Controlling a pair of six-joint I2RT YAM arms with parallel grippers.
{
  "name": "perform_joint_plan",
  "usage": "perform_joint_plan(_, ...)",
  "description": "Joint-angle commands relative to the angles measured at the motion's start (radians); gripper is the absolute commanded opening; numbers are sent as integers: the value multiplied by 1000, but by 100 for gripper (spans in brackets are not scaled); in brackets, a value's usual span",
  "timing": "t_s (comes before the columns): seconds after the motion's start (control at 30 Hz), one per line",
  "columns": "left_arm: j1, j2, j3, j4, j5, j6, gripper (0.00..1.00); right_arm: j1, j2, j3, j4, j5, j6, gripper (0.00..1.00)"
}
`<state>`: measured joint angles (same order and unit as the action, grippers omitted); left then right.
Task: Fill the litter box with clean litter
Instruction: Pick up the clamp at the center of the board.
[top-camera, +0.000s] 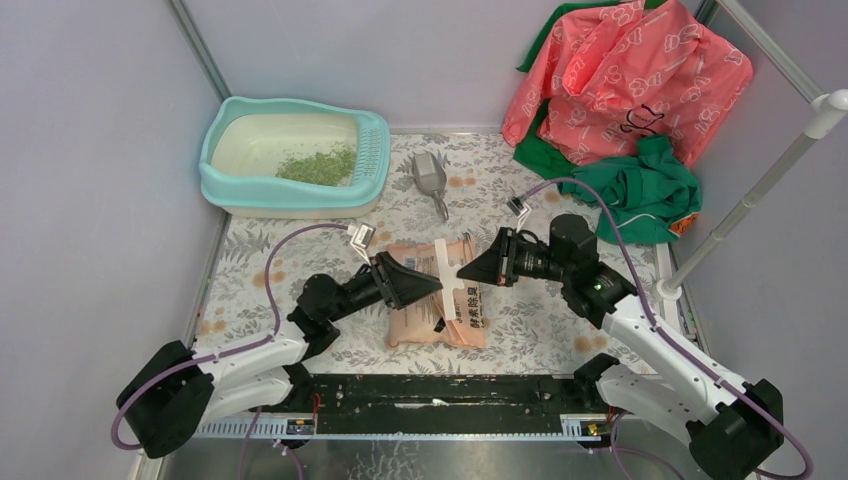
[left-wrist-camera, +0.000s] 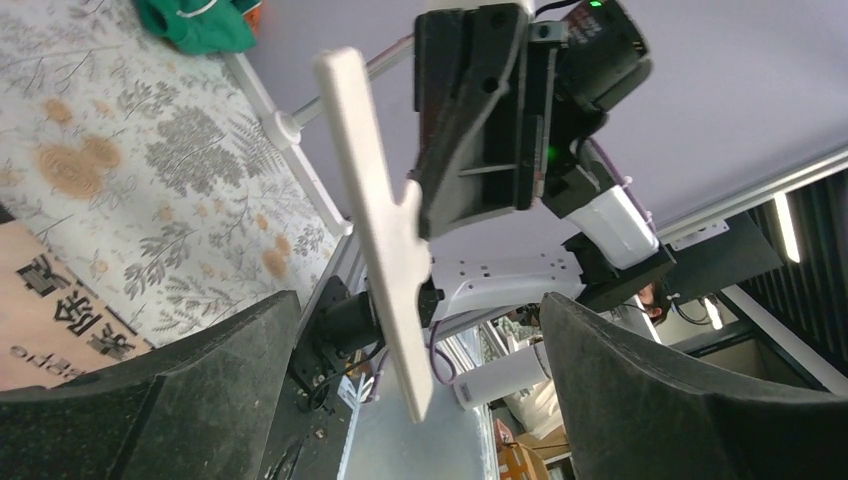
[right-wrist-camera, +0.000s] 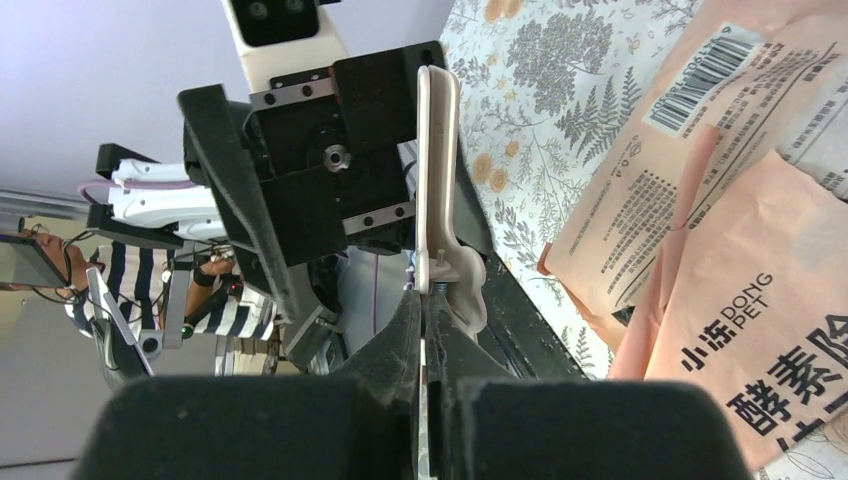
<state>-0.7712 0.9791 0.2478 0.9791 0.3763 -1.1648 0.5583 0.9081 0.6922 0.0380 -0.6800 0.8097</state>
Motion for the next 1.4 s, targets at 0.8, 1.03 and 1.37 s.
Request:
perform_joint_plan(0.8,27,193,-54,330,9,-91,41,89,49,-34,174,83,62,0)
perform_joint_plan(1.03,26,217,-46,357,20,-104,17,94,49,-44,181,88,69,0)
perform_joint_plan(1.37,39,227,-61,399,33,-154,15,95,17,5,26,128,-12,59)
